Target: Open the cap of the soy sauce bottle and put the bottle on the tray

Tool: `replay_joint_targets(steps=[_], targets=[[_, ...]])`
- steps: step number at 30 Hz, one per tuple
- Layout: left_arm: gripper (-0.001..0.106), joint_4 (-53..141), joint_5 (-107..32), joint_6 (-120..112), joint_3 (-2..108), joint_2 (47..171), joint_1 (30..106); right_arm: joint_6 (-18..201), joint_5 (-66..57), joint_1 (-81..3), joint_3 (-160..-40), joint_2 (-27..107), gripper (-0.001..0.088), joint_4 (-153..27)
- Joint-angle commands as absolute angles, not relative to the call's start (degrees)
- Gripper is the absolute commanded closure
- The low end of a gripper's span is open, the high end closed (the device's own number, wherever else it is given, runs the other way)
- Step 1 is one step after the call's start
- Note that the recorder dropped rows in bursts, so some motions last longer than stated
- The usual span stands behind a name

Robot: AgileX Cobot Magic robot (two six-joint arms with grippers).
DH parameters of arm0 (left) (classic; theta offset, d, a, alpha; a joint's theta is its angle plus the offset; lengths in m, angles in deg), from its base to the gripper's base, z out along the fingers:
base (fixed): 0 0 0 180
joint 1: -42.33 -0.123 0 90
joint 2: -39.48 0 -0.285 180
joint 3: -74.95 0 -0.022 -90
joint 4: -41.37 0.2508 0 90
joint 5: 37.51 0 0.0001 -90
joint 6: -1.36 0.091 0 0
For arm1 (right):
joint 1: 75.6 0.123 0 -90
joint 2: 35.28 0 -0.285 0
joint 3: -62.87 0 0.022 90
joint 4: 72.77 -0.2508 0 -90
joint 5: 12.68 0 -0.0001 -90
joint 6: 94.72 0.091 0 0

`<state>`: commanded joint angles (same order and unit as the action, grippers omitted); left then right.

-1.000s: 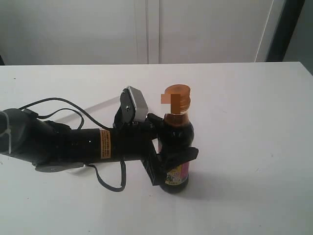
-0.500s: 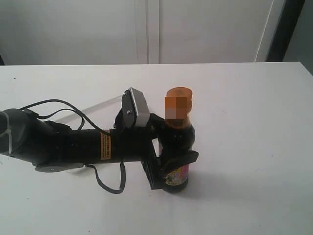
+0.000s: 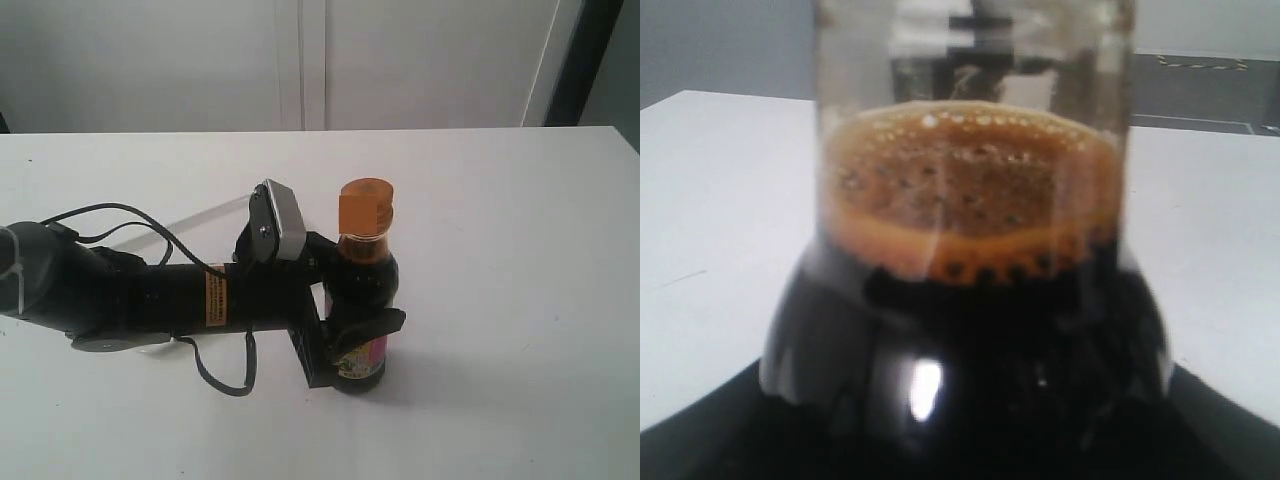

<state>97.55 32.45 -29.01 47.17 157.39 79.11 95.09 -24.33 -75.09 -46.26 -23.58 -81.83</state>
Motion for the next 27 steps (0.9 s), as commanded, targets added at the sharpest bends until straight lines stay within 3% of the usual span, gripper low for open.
replay_joint_targets(steps=[13, 27], targets=[[0.105, 97.55, 32.45, -28.23, 47.17, 157.39, 79.11, 90.49, -31.2, -75.09, -59.47, 4.63, 0.0868, -77.25], [0.105, 97.55, 32.45, -28.23, 47.17, 157.39, 79.11, 88.3, -42.75, -70.17, -59.8, 24.46, 0.0868, -72.77]])
